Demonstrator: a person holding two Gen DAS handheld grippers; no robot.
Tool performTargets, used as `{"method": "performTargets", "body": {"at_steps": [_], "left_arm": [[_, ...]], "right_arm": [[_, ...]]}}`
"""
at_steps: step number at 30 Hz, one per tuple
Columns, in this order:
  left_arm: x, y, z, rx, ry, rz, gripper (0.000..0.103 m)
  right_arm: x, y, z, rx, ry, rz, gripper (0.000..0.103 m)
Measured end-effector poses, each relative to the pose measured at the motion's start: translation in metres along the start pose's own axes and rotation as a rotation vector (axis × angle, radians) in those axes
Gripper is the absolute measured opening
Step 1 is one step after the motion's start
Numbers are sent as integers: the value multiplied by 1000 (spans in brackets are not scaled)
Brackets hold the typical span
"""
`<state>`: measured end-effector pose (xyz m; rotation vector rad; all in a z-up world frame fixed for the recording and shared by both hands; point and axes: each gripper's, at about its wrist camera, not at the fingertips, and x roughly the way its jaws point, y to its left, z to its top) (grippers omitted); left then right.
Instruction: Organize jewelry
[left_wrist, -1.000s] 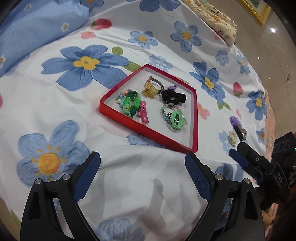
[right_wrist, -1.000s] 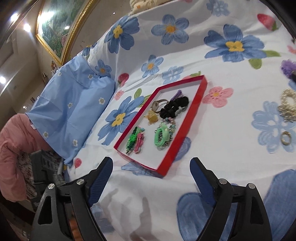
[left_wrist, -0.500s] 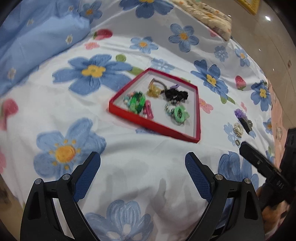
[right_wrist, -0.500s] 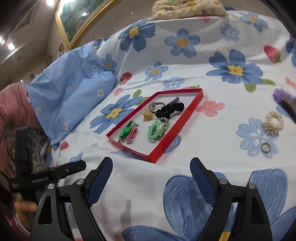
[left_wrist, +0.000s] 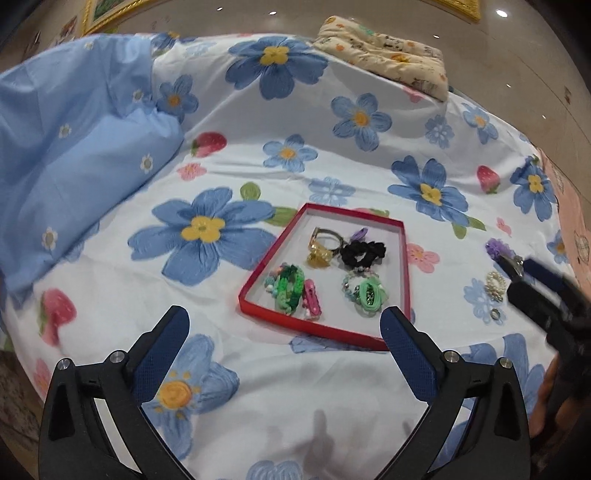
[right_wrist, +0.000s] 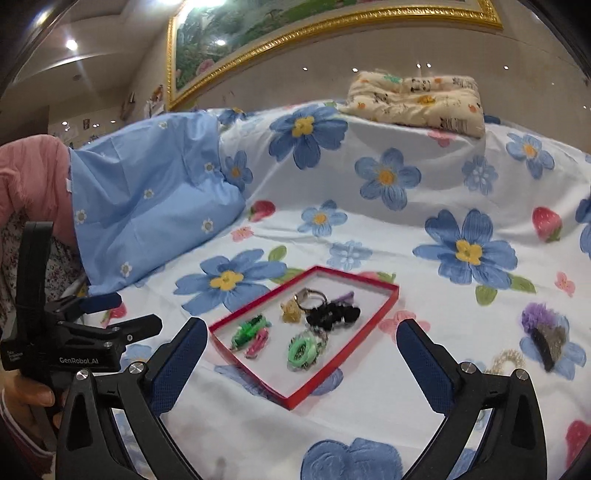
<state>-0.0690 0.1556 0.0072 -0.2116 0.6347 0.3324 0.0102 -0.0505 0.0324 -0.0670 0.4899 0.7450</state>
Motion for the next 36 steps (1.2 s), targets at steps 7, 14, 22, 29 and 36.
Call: {"method": "performTargets", "body": {"at_steps": [7, 14, 22, 29, 36], "left_arm": [[16, -1, -19, 6, 45, 21, 103], [13, -3, -22, 31, 55, 38, 103], [9, -8, -26, 66, 45, 67, 103], [8, -11, -26, 78, 46, 65, 103], [8, -13, -26, 78, 52, 67, 103]], "right_arm": [[35, -2, -36, 35, 106, 1, 103], [41, -5, -41, 62, 143, -16, 103], [38, -7, -47, 78, 129, -19, 103], [39, -4, -49, 65, 143, -20, 103], [39, -2, -49, 61, 140, -19, 103]]}}
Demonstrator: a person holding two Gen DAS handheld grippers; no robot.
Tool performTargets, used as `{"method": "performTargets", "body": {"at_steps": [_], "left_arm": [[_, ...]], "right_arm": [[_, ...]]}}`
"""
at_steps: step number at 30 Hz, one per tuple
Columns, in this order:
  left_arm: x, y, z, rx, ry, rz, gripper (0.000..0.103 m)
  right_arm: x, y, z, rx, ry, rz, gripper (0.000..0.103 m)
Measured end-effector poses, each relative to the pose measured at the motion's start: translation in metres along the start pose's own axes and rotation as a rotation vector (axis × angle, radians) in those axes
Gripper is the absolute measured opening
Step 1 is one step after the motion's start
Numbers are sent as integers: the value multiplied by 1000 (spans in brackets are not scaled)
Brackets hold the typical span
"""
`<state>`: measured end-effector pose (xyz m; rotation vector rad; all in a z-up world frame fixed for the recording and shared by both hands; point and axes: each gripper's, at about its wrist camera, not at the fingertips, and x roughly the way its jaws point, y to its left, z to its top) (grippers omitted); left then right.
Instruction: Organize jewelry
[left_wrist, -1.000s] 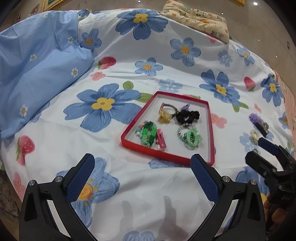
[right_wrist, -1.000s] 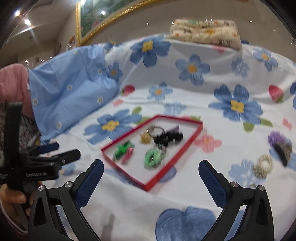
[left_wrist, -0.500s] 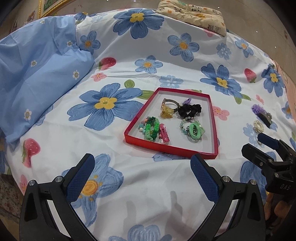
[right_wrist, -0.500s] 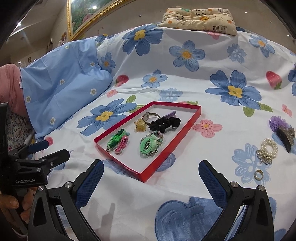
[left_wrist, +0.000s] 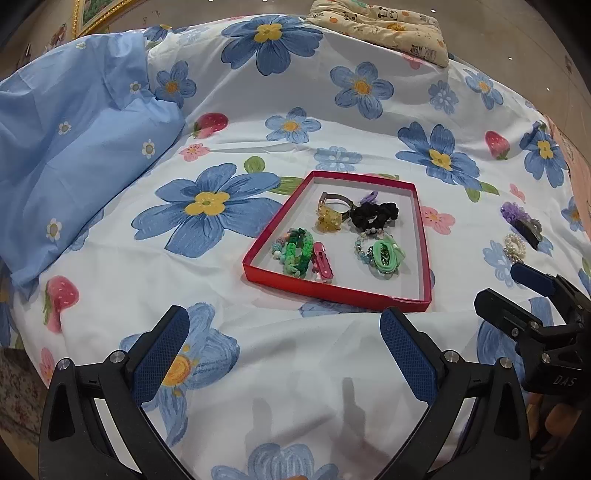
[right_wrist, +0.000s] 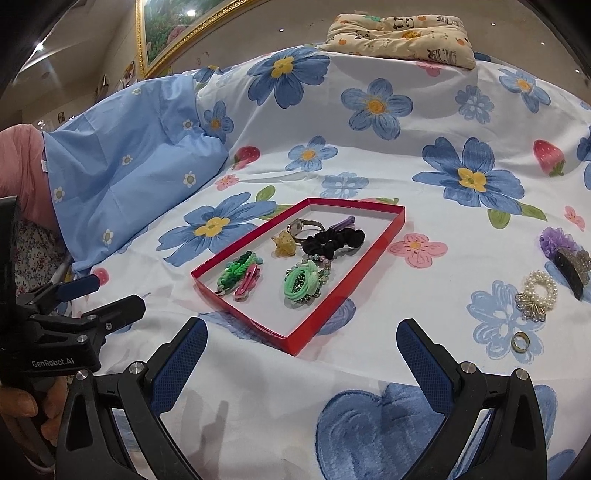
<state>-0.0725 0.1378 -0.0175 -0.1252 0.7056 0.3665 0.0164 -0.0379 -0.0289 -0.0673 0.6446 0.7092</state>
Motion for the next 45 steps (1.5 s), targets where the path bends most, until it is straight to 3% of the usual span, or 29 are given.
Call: {"method": "performTargets", "body": {"at_steps": [45], "left_arm": [[1, -5, 0, 10, 4, -4, 103]], "right_arm": [[-3, 5, 7, -22, 6, 15, 103]]}}
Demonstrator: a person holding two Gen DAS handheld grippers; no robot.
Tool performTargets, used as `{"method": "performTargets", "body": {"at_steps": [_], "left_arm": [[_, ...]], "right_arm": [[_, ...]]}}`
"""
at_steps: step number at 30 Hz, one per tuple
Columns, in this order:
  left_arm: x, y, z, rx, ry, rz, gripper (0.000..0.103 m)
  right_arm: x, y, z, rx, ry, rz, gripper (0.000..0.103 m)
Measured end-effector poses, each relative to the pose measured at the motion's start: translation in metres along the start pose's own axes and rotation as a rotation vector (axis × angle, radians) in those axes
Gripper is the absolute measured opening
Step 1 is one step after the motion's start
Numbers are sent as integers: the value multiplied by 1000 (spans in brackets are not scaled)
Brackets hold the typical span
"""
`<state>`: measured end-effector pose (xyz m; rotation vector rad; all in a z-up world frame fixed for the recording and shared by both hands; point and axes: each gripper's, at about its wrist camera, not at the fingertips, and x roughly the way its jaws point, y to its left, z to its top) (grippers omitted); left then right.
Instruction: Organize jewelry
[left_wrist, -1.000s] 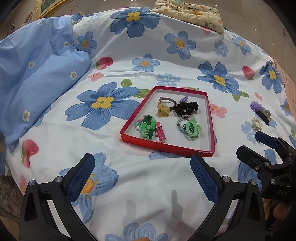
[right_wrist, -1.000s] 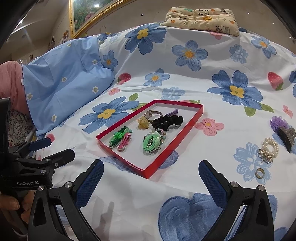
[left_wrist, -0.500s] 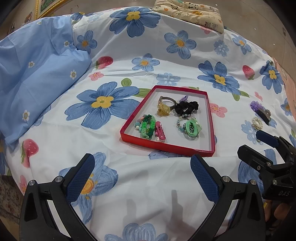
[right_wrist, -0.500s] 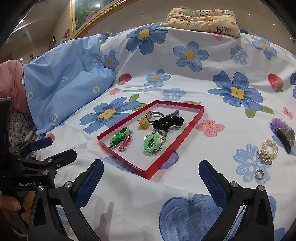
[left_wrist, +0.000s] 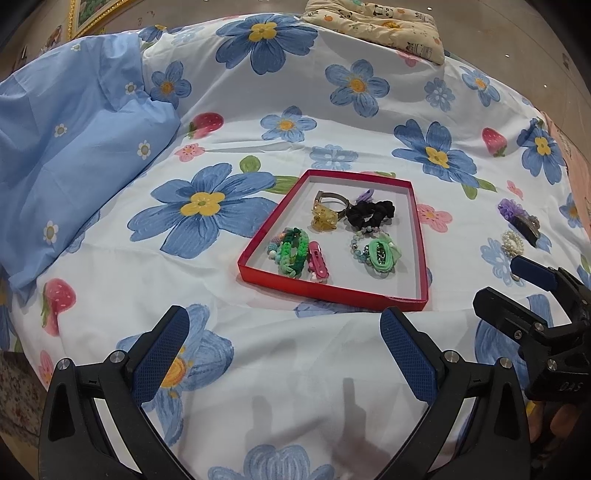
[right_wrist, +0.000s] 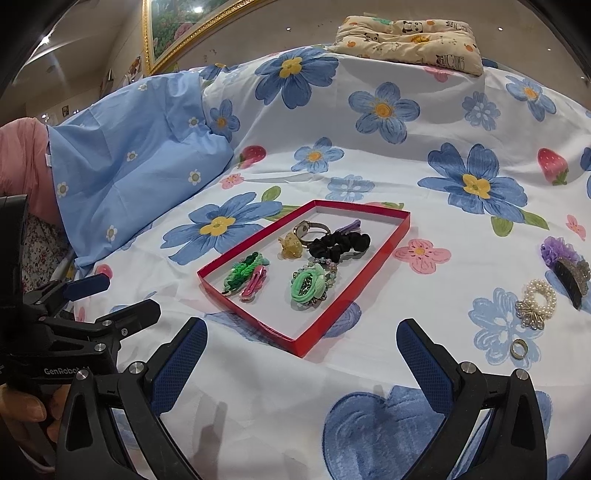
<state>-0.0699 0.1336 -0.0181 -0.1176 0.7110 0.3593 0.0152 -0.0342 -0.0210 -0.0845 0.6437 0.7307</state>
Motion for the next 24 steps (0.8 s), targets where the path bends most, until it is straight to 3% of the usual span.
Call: {"method": "performTargets", "body": {"at_steps": [24], "left_arm": [[4, 1, -1, 4, 1, 3, 103]], "right_arm": [[-1, 1, 1, -5, -3, 1, 103]]}}
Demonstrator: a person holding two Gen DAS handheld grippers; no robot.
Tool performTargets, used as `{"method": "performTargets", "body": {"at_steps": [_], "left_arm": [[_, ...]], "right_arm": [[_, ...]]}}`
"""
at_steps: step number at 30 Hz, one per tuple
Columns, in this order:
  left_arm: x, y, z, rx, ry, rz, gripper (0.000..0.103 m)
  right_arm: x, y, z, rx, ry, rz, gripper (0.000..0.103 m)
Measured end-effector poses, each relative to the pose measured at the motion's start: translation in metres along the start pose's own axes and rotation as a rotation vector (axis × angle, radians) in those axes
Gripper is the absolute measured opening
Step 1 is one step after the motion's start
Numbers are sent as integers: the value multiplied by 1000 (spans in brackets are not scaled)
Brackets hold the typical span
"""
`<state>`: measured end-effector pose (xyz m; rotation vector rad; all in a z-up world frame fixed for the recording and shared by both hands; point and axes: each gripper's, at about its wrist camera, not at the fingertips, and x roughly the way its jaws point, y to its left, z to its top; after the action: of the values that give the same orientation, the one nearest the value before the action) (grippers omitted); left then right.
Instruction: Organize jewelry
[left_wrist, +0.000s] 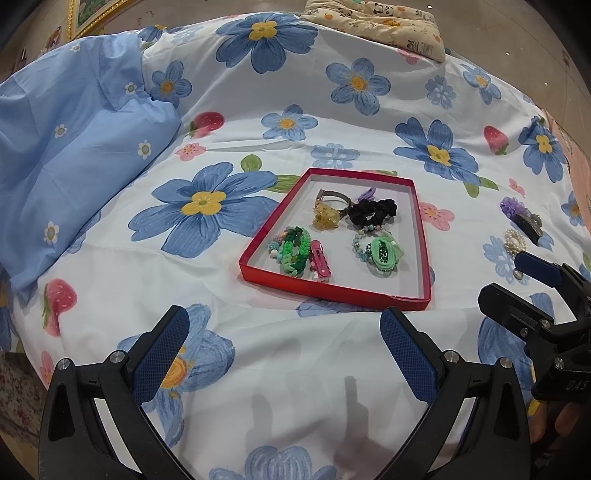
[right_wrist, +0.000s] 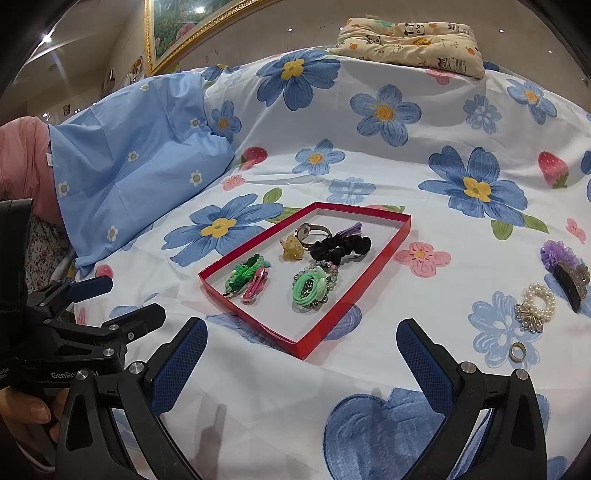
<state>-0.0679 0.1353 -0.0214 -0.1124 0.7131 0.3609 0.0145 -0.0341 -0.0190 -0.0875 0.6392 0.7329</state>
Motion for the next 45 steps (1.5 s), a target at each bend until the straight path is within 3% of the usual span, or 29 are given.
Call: {"method": "performTargets", "body": {"at_steps": [34, 45], "left_arm": [[5, -6, 3, 14, 12, -11, 103], [13, -10, 7, 17, 33, -18, 103]], "right_arm": [[0, -5, 4, -2, 6, -3, 103], [14, -14, 3, -5, 45, -20, 103]]}}
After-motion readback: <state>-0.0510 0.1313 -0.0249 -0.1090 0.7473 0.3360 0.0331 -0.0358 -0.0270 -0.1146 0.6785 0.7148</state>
